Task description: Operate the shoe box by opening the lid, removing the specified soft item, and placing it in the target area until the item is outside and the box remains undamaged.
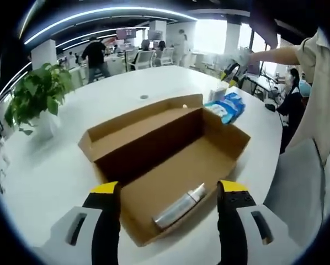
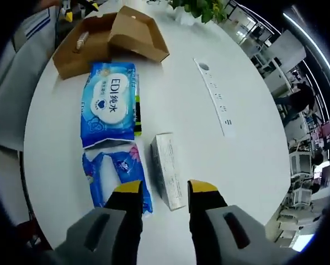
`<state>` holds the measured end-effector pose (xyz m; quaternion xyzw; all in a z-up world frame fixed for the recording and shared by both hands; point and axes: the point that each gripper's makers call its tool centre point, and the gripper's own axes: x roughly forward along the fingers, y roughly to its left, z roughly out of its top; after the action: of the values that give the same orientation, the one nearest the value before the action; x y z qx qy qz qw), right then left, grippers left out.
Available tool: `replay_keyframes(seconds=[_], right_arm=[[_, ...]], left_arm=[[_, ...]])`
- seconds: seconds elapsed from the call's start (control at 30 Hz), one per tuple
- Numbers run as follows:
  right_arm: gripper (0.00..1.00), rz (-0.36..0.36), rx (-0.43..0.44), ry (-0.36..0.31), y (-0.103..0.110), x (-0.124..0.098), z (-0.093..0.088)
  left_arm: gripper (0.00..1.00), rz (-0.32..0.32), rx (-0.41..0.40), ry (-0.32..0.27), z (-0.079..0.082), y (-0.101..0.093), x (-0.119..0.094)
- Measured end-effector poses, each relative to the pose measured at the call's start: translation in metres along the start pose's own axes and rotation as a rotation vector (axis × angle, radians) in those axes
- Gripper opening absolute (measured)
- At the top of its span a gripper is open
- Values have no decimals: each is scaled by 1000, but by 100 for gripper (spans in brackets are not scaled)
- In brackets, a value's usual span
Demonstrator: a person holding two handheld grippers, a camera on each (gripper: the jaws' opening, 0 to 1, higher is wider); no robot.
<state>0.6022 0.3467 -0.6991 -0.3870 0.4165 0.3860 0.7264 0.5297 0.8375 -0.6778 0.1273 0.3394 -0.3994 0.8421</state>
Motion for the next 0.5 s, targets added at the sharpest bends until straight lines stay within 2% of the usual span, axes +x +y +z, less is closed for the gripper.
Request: replay_keyframes(seconds=[0.17,0.37,0.5], right_arm=[[34,-21,72,-62,14,-15,15],[41,-30,134,-105,36,-31,26],[43,-55,179,-132,50,-40,33]], left_arm=[[72,-7,38,20,2,2,0],[72,-32,69,33,5,3,-1],[71,-57,111,63,2,2,-1]])
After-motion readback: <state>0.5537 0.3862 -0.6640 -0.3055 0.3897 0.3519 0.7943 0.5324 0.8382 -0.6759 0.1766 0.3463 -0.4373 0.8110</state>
